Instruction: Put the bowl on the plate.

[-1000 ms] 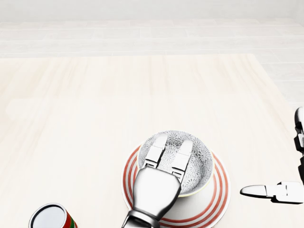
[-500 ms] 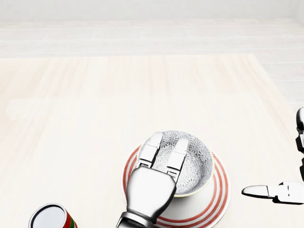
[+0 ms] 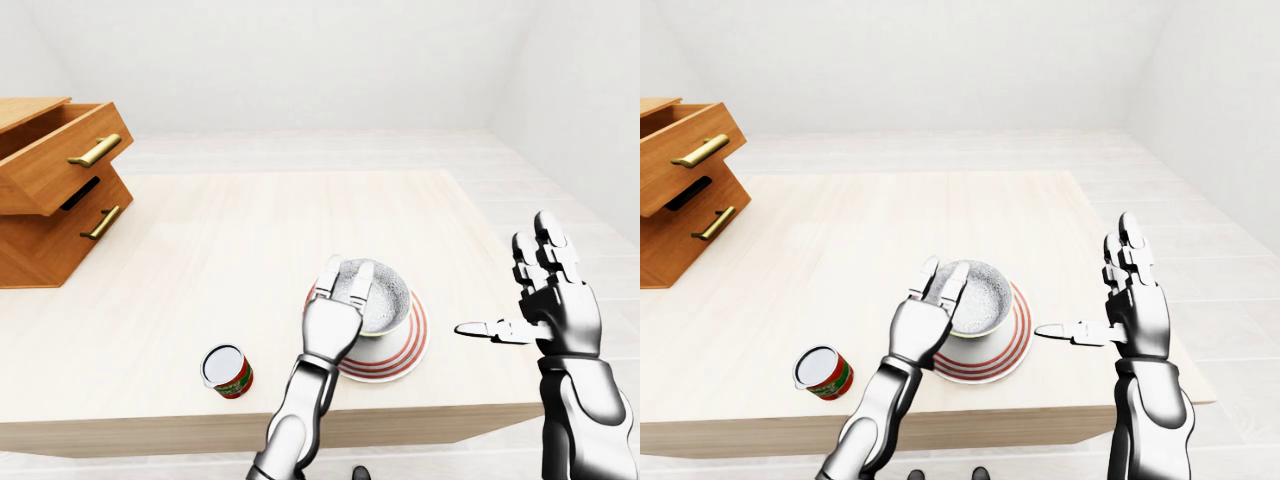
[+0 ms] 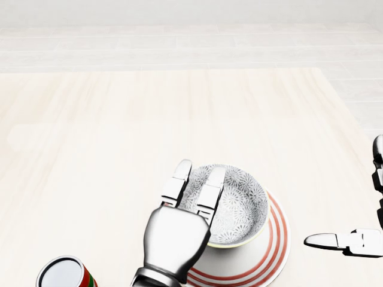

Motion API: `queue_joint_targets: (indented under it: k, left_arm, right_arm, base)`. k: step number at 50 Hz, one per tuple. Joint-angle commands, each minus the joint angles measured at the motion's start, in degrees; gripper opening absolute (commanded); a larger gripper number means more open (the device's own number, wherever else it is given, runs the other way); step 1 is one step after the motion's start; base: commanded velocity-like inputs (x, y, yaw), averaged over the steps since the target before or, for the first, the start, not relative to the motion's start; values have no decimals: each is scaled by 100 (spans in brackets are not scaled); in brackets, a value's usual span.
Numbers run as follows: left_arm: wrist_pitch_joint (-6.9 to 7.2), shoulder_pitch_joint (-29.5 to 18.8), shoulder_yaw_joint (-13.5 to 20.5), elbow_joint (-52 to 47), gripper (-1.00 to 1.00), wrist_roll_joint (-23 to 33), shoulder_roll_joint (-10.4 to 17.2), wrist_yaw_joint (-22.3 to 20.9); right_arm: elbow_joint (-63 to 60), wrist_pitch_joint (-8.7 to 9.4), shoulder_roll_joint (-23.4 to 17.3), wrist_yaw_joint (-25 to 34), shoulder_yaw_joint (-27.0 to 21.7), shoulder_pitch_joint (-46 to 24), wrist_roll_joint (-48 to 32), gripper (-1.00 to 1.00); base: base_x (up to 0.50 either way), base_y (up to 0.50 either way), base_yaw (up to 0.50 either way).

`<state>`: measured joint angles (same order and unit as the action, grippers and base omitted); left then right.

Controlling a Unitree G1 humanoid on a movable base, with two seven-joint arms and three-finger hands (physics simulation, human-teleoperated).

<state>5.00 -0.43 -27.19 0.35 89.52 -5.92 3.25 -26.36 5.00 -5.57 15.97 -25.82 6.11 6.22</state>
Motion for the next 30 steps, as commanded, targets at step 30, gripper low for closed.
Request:
queue_joint_targets:
  k: [30]
  left_arm:
    - [0, 1050, -181, -3793, 100, -244, 601, -1667]
  right_arm:
    - [-305, 0, 57, 41, 15, 68, -37, 100]
  base:
    - [0, 0, 0]
